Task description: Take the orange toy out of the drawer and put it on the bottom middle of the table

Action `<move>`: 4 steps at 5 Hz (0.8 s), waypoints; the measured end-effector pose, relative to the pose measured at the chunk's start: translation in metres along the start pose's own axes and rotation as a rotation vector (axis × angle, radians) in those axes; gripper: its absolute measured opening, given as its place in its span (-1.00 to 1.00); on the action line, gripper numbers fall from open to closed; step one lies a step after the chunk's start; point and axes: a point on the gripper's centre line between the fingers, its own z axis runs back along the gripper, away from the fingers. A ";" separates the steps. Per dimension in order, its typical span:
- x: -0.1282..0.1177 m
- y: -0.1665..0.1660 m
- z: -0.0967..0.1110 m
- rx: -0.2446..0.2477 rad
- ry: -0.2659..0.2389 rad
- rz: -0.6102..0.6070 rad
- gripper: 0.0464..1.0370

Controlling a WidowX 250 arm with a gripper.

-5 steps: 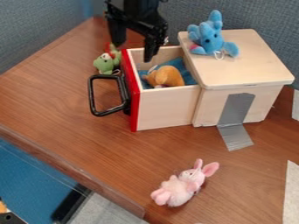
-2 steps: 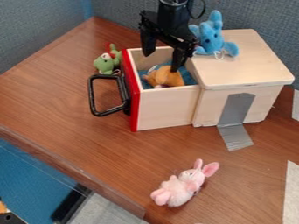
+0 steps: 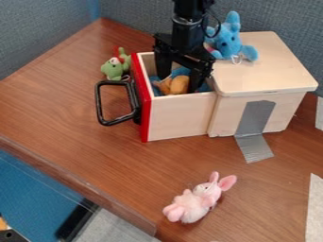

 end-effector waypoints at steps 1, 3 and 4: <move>-0.006 0.006 -0.015 -0.055 0.032 0.049 0.83; -0.006 0.008 -0.010 -0.052 0.015 0.032 0.17; -0.003 0.014 0.016 -0.036 -0.046 -0.005 -0.17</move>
